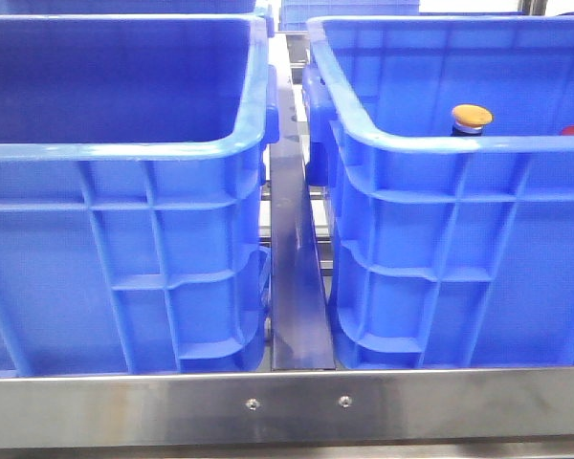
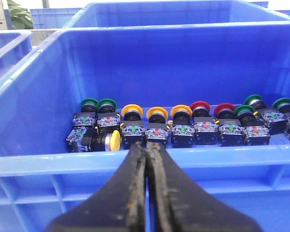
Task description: Pick red and yellow buttons and place in box
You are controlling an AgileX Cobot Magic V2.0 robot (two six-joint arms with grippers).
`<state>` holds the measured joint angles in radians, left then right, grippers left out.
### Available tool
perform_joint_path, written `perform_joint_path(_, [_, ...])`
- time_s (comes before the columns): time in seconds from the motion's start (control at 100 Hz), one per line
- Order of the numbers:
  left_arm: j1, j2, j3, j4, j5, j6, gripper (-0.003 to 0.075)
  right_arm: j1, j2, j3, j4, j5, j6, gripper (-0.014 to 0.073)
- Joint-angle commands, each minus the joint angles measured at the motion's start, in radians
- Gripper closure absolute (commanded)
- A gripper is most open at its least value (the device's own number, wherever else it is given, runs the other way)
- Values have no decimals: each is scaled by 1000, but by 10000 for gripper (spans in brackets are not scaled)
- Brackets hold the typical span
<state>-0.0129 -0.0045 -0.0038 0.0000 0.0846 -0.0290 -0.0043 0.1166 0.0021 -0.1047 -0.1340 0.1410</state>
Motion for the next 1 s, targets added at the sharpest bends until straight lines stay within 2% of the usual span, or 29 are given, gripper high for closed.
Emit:
perform_joint_path(0.0, [2, -34, 49, -6, -85, -8, 739, -6, -79, 5, -20, -1, 3, 653])
perform_joint_path(0.09, [2, -34, 49, -6, -85, -8, 739, -6, -159, 6, -20, 85, 3, 653])
perform_joint_path(0.16, [2, -34, 49, -6, -85, -8, 739, -6, -148, 6, -19, 95, 3, 653])
perform_joint_path(0.4, [2, -34, 49, -6, -85, -8, 739, -6, -152, 7, -19, 46, 3, 653])
perform_joint_path(0.99, [2, -34, 49, -6, -85, -8, 739, -6, -152, 7, -19, 49, 3, 653])
